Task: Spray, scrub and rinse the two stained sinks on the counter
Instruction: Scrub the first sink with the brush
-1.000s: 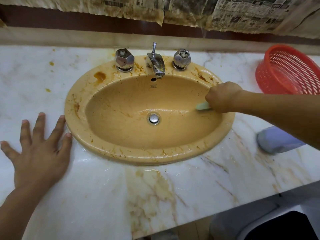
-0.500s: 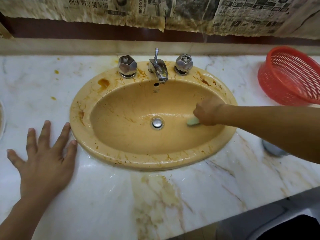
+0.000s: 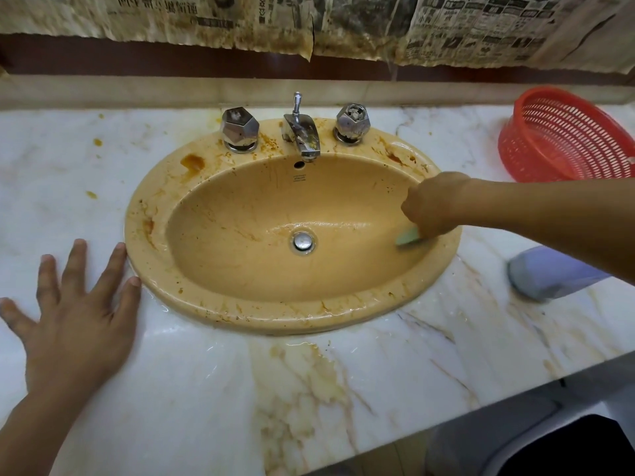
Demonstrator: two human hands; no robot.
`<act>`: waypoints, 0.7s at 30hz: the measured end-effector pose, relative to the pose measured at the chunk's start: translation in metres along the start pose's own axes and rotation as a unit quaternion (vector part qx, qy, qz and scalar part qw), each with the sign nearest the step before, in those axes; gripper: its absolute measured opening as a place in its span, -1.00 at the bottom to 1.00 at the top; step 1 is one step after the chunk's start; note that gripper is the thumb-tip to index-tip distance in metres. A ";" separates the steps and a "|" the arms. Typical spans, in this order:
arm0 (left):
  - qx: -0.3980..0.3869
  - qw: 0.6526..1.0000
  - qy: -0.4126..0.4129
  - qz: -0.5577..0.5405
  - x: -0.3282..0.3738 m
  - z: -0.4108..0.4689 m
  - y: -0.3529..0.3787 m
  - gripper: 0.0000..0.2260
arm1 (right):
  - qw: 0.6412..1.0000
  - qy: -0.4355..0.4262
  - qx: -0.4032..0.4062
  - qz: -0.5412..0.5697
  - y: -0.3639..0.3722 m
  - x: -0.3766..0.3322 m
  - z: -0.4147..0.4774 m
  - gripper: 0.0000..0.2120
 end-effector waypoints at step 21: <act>0.003 1.000 -0.013 0.015 0.001 0.002 0.000 -0.51 | 0.989 0.024 0.130 -0.062 0.000 0.021 0.026 -0.78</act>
Point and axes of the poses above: each hand's wrist, its own z-axis towards the middle knuckle, its own y-axis out of the palm, x = y × z, the point moved 6 cm from there along z, towards the middle knuckle
